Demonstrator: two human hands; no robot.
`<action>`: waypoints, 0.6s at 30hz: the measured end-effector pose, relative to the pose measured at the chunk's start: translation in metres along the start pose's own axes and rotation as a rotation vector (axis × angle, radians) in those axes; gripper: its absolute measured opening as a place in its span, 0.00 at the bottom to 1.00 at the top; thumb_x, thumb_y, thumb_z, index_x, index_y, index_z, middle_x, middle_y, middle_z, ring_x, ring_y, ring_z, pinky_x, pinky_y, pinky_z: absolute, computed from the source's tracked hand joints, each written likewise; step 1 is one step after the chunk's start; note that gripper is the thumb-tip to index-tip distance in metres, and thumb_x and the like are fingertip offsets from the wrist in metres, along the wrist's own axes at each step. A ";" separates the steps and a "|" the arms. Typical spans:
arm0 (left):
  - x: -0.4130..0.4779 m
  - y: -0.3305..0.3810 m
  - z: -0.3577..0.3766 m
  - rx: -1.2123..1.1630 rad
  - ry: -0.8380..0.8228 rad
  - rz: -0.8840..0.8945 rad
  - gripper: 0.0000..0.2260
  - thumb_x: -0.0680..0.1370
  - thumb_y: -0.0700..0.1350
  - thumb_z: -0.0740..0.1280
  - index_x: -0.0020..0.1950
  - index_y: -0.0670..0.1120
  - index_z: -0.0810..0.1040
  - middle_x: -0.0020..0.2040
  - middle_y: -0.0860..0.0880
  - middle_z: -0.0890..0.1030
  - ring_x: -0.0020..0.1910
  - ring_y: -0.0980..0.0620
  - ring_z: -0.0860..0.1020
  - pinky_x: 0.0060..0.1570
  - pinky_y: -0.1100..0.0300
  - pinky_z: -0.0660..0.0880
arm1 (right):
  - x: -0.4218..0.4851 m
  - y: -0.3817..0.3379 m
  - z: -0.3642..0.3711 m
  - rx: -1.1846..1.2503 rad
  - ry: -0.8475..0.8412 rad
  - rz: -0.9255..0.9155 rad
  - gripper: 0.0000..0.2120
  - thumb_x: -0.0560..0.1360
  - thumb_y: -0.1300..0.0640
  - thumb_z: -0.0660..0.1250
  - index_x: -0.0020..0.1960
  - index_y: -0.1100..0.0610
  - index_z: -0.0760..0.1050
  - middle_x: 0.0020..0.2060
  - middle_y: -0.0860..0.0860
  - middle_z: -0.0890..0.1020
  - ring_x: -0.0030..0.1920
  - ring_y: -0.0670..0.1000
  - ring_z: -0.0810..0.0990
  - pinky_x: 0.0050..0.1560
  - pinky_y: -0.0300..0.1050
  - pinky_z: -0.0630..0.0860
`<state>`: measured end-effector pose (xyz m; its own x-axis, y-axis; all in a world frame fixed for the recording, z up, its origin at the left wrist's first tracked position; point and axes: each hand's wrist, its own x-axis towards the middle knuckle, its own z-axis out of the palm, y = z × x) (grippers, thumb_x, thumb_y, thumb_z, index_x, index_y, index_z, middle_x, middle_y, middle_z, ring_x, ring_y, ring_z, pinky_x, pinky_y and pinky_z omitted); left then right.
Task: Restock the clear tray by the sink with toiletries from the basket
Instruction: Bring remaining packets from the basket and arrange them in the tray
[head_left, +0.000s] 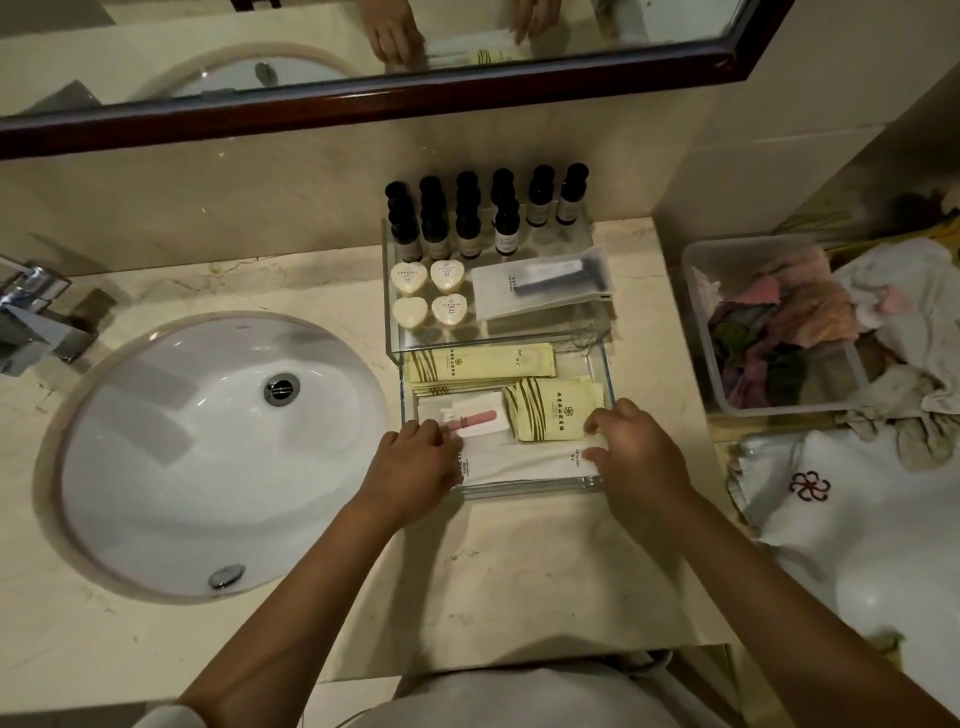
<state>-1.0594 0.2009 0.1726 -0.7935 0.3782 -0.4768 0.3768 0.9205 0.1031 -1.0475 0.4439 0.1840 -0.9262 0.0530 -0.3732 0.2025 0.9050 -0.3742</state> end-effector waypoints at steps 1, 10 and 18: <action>0.000 0.002 0.003 -0.008 0.020 -0.003 0.20 0.79 0.51 0.60 0.70 0.48 0.66 0.63 0.45 0.70 0.62 0.43 0.69 0.58 0.52 0.67 | -0.001 0.000 0.003 -0.016 -0.018 -0.065 0.12 0.74 0.59 0.68 0.57 0.56 0.75 0.53 0.51 0.75 0.54 0.52 0.75 0.49 0.43 0.74; 0.002 0.003 0.020 -0.065 0.166 0.042 0.20 0.62 0.43 0.79 0.53 0.43 0.82 0.43 0.43 0.81 0.37 0.42 0.79 0.35 0.56 0.78 | 0.000 0.015 0.019 -0.027 0.027 -0.270 0.13 0.68 0.71 0.70 0.51 0.62 0.79 0.46 0.57 0.80 0.48 0.57 0.79 0.49 0.51 0.80; 0.000 0.008 0.013 -0.126 0.130 -0.028 0.16 0.76 0.49 0.66 0.63 0.47 0.76 0.56 0.44 0.77 0.54 0.42 0.75 0.52 0.53 0.73 | 0.008 0.017 0.008 -0.072 -0.082 -0.231 0.13 0.77 0.63 0.62 0.60 0.57 0.74 0.57 0.53 0.75 0.58 0.53 0.72 0.58 0.45 0.72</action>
<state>-1.0504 0.2070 0.1617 -0.8608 0.3541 -0.3655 0.2971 0.9328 0.2041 -1.0492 0.4566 0.1678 -0.9160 -0.1901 -0.3533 -0.0372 0.9171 -0.3969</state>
